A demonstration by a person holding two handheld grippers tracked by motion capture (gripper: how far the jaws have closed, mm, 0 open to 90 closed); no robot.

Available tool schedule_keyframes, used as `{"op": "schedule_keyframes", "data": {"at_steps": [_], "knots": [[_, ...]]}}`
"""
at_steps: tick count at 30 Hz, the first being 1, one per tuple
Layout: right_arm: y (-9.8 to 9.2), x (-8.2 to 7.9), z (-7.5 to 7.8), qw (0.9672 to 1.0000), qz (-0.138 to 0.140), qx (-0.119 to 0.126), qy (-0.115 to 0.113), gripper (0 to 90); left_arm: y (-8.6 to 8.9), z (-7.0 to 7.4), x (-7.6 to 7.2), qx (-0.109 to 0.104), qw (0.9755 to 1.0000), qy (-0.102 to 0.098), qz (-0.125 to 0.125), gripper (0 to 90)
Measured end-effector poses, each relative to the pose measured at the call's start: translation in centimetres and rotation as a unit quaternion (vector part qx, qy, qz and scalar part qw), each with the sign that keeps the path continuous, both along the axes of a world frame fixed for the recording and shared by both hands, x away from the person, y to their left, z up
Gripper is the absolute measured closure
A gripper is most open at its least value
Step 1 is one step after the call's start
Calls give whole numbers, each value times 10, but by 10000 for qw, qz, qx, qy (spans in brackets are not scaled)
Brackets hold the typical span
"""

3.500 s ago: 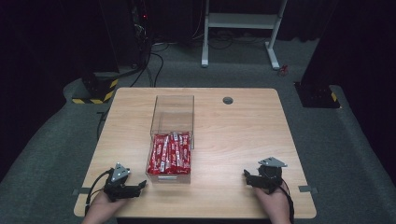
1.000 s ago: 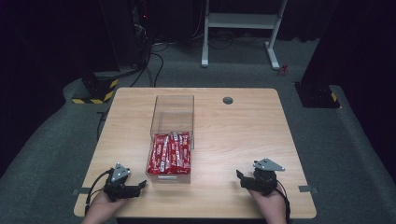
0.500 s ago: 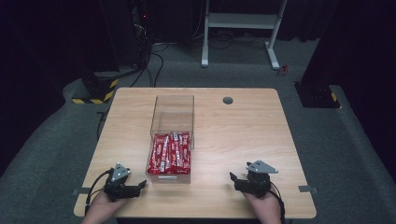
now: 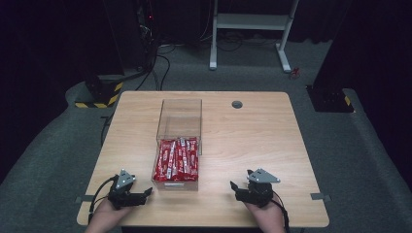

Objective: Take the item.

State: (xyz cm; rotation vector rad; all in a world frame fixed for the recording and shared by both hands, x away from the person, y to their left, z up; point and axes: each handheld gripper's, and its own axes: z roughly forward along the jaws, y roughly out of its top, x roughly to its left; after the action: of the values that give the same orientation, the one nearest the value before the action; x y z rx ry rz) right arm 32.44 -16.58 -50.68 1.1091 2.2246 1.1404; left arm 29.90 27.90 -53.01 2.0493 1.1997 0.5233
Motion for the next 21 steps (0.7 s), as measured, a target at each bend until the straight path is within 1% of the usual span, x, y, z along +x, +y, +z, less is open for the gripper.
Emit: {"op": "schedule_keyframes", "data": {"at_steps": [1, 2, 4, 7, 8, 11, 21], "knots": [[4, -2, 0, 10000, 45, 29, 5, 211, 0, 0, 0, 0, 10000, -1, 0, 134], [4, -2, 0, 10000, 45, 29, 5, 211, 0, 0, 0, -1, 10000, -1, 1, 134], [9, -4, -1, 9999, 131, 9, -3, 211, 0, 0, 0, 1, 10000, 0, -1, 134], [11, -4, -1, 9999, 163, 14, 4, 212, 0, 0, 0, -1, 10000, 0, 0, 134], [13, -5, -2, 9998, 194, 63, 33, 214, 0, 0, 0, 1, 10000, 0, -1, 134], [15, -6, -2, 9997, 231, 30, 25, 214, 0, 0, 0, 0, 10000, 1, 1, 134], [18, -8, -2, 9995, 310, 89, 13, 218, 0, 0, 0, 2, 10000, -1, 0, 134]]}}
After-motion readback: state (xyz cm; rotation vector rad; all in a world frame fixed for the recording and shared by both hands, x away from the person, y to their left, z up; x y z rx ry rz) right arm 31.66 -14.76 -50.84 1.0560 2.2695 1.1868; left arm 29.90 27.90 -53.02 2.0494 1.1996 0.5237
